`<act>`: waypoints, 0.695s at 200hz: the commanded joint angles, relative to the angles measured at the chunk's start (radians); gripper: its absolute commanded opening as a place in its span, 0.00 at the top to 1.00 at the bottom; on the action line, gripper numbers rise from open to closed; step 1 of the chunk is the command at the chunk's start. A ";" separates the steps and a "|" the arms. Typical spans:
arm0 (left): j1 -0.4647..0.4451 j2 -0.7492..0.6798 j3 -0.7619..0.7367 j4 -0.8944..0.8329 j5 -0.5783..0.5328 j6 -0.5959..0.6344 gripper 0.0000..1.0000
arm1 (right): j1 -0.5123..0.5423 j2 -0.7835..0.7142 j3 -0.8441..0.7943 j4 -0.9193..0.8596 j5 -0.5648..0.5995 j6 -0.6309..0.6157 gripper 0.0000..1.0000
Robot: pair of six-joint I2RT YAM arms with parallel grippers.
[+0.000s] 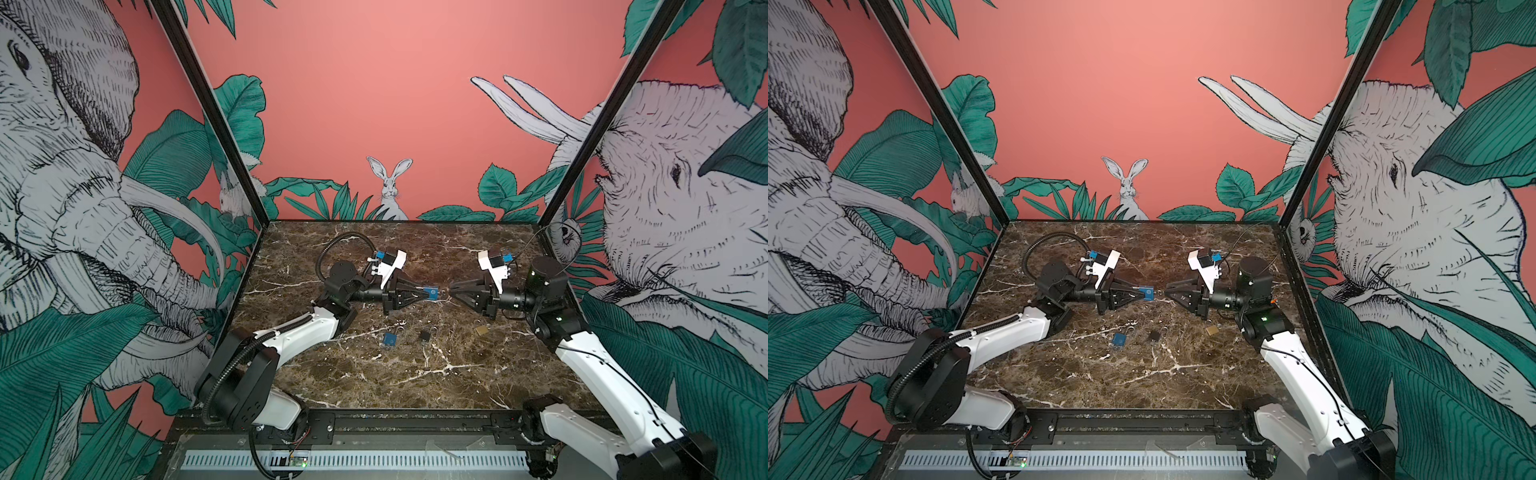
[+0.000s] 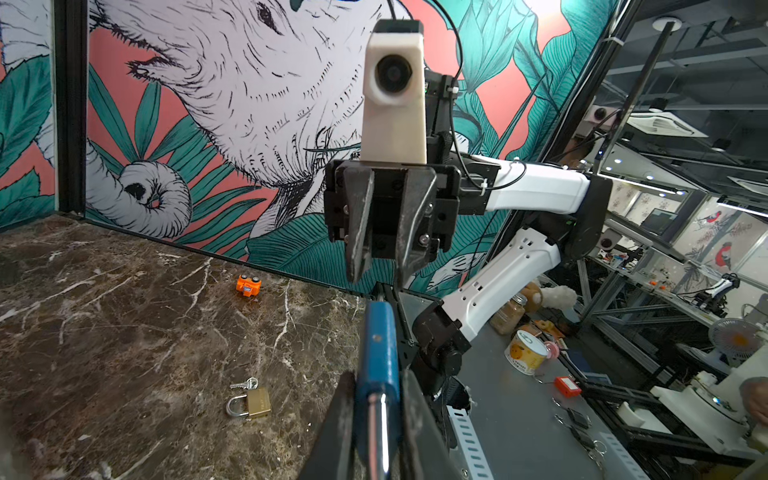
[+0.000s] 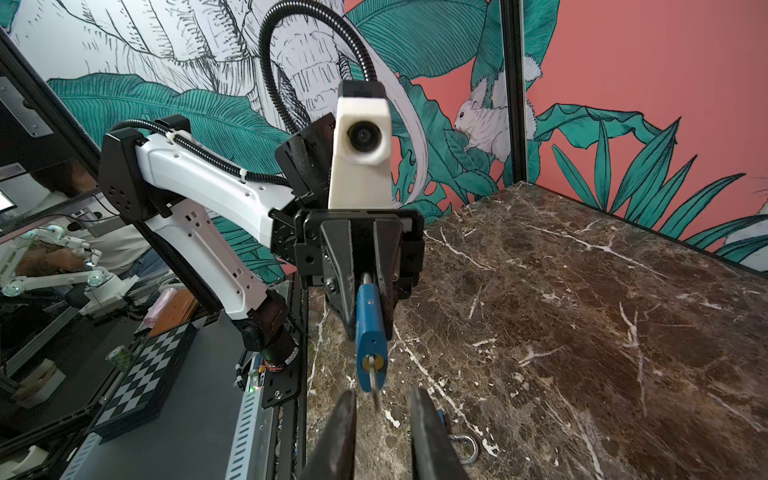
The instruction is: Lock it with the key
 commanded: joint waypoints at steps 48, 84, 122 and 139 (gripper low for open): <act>0.006 -0.023 0.040 0.036 0.010 -0.015 1.00 | 0.050 0.042 0.005 0.016 0.008 -0.025 0.86; 0.006 -0.018 0.039 0.032 0.006 -0.019 1.00 | 0.057 0.062 0.005 0.060 -0.004 0.011 0.89; 0.006 -0.012 0.043 0.019 0.002 -0.013 1.00 | 0.060 0.071 0.003 0.103 -0.017 0.051 0.93; 0.006 -0.011 0.042 0.004 -0.003 -0.003 1.00 | 0.060 0.077 0.009 0.105 -0.024 0.065 0.94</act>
